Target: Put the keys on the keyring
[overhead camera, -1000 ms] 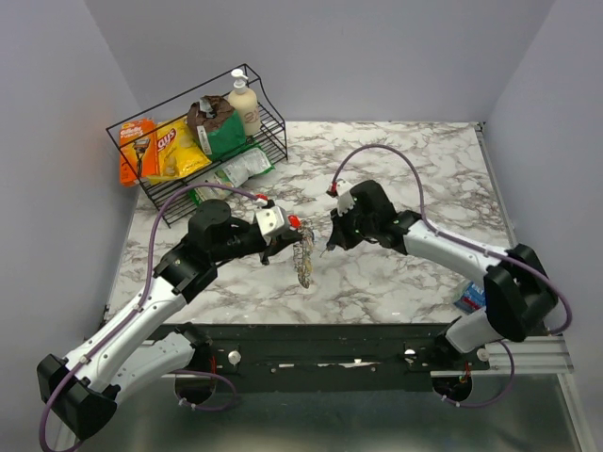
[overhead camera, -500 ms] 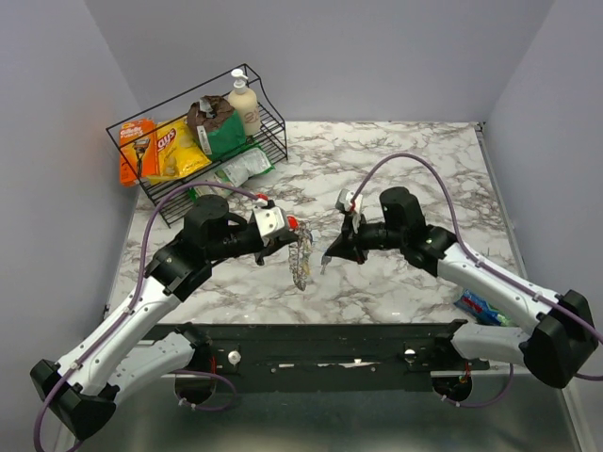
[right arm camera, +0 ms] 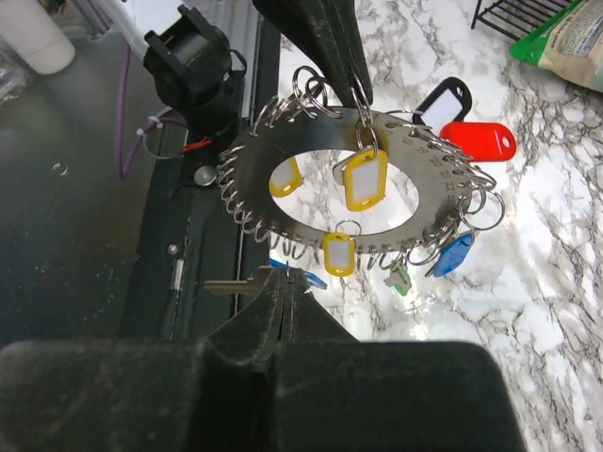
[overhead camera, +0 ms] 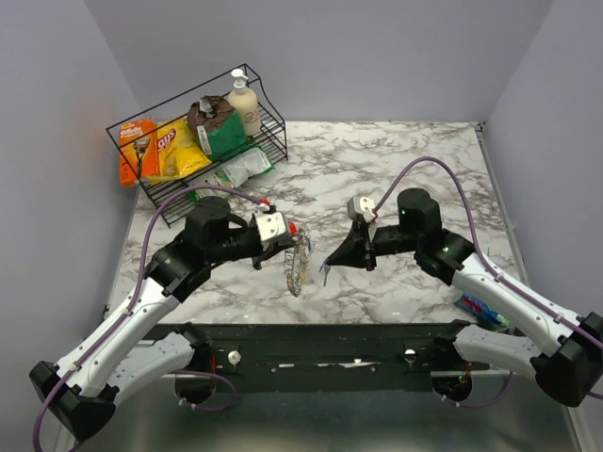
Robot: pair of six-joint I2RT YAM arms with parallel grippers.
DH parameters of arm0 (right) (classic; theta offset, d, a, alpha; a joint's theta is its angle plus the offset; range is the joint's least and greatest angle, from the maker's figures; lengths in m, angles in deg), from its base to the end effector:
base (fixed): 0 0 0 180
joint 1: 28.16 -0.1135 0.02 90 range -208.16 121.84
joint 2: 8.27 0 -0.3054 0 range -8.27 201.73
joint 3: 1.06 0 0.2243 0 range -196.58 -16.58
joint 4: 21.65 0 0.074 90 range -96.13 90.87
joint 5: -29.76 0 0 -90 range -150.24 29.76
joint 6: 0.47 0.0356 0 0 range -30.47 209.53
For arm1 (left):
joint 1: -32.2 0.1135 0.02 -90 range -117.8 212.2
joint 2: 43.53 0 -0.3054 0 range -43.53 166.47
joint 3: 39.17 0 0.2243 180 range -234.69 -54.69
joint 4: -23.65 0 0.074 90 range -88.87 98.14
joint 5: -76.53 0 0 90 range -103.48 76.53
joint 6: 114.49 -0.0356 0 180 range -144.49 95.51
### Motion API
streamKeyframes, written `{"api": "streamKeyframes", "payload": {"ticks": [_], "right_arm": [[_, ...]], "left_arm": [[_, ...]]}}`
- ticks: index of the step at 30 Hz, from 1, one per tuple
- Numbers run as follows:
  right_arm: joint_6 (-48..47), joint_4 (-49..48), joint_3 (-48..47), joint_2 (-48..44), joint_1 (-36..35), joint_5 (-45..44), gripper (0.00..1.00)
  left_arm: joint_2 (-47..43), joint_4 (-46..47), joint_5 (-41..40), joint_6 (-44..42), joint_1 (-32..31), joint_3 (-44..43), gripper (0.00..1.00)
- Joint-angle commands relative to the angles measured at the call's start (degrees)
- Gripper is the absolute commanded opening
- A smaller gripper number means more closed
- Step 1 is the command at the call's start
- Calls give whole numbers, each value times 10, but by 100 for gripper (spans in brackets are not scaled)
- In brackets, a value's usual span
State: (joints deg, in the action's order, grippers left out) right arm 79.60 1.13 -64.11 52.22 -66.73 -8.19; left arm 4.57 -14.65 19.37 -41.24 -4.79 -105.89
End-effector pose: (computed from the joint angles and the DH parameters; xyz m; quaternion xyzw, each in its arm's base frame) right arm 0.1261 0.1364 0.3562 -0.5316 0.5690 0.4758 0.4090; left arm 0.0894 -0.0915 0.3774 0.4996 0.6260 -0.3246 0.5032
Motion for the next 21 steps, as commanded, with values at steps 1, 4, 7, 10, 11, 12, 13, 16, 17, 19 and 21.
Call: {"api": "streamKeyframes", "payload": {"ticks": [1, 4, 7, 10, 11, 12, 13, 16, 17, 19, 21], "right_arm": [[2, -11, -34, 7, -4, 26, 1], [5, -10, -48, 16, -3, 31, 0], [11, -9, -68, 31, -3, 37, 0], [18, -10, -89, 51, -3, 42, 0], [20, -10, -95, 55, -3, 44, 0], [24, -10, -106, 66, -2, 42, 0], [29, -9, -111, 72, -5, 42, 0], [36, -9, -128, 88, -11, 34, 0], [37, -9, -132, 91, -13, 33, 0], [40, -9, -143, 101, -19, 19, 1], [40, -8, -148, 105, -24, 17, 0]], "left_arm": [[-9, 15, 18, -12, -4, -20, 0], [-8, 15, 22, -12, -4, -20, 0], [-9, 14, 28, -14, -4, -19, 0], [-8, 17, 28, -13, -4, -18, 0], [-6, 18, 28, -13, -4, -17, 0], [-6, 18, 28, -11, -4, -19, 0], [-5, 20, 27, -10, -4, -19, 0], [-4, 20, 23, -8, -4, -19, 0], [-5, 20, 22, -8, -4, -18, 0], [-5, 20, 21, -7, -4, -18, 0], [-5, 22, 19, -7, -4, -17, 0]]}}
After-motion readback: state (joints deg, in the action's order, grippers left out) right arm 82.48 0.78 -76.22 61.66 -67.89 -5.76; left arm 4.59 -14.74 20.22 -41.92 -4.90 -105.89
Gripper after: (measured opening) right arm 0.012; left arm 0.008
